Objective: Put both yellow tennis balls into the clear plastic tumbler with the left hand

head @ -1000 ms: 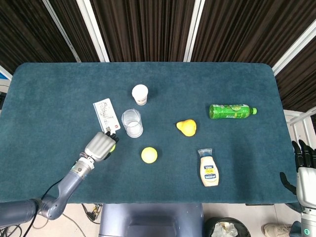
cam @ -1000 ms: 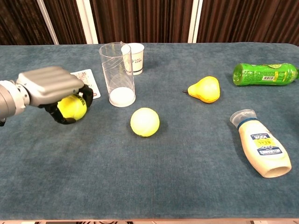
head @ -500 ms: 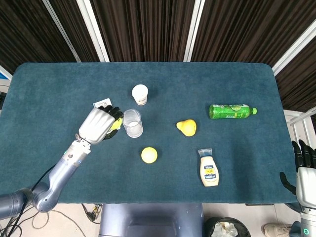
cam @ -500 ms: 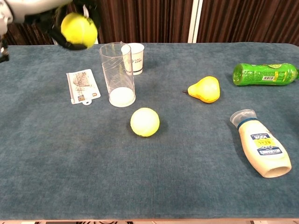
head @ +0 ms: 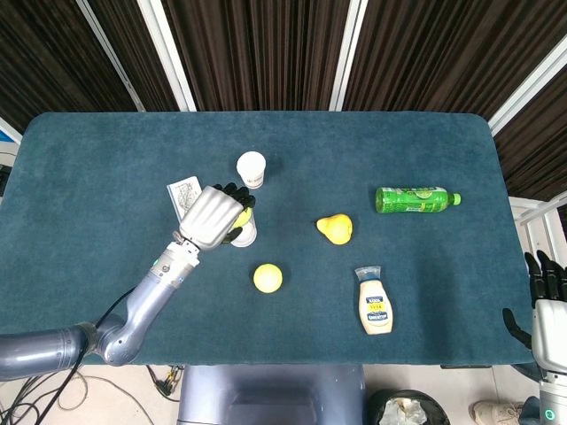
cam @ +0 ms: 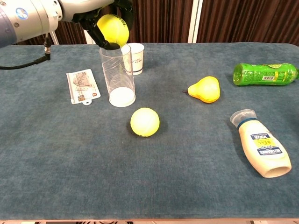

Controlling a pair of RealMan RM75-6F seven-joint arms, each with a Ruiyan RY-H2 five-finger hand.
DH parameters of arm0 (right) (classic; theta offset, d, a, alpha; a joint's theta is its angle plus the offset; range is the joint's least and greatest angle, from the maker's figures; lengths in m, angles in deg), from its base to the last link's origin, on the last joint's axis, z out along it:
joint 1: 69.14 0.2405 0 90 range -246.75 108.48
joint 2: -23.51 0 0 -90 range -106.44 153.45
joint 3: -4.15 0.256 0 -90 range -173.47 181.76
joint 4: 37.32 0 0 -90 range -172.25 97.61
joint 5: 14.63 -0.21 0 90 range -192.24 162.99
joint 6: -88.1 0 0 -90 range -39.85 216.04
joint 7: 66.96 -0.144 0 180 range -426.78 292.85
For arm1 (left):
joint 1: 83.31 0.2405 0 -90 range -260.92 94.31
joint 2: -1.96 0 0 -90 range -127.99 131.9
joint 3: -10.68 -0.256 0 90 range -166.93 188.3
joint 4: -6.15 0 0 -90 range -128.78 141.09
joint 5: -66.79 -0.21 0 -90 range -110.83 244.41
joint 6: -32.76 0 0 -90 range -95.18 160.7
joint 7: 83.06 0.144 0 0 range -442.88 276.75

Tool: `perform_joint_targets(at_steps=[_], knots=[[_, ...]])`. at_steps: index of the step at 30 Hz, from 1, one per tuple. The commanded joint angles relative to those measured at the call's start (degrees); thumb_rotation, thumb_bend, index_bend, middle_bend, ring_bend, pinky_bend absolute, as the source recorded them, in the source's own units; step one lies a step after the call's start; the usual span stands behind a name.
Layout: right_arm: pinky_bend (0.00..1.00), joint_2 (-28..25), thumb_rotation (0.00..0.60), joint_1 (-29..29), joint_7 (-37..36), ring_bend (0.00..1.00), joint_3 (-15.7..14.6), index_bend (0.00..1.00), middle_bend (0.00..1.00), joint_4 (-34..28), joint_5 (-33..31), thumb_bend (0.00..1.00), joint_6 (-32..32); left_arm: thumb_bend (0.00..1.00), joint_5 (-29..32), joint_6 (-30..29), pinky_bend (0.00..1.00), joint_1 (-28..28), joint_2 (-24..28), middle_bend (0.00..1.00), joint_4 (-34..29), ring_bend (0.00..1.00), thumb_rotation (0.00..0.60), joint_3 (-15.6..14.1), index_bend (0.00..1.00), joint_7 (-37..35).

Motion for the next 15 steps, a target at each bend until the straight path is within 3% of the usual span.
perform_joint_targets(at_steps=[1,4,9,15], knots=[[0.11,0.0,0.6,0.0,-0.2,0.12,0.0,0.06,0.08,0.0,0.0,0.34,0.1,0.32,0.4,0.0,0.57,-0.4,-0.2,0.45,0.1,0.41,0.6,-0.2,0.46,0.5],[0.11,0.0,0.6,0.0,-0.3,0.12,0.1,0.06,0.08,0.1,0.0,0.34,0.2,0.26,1.1,-0.4,0.54,-0.7,-0.3,0.43,0.1,0.38,0.6,-0.4,0.45,1.2],[0.11,-0.1,0.6,-0.1,-0.2,0.12,0.1,0.06,0.08,0.1,0.1,0.34,0.3,0.08,5.9,-0.2,0.44,-1.2,0.3,0.27,-1.0,0.25,0.6,-0.4,0.38,3.4],[0.11,-0.1,0.6,0.1,0.1,0.12,0.0,0.06,0.08,0.3,0.1,0.34,0.0,0.0,11.2,-0.7,0.28,-2.9,0.7,0.13,-2.2,0.07,0.6,0.2,0.31,5.8]])
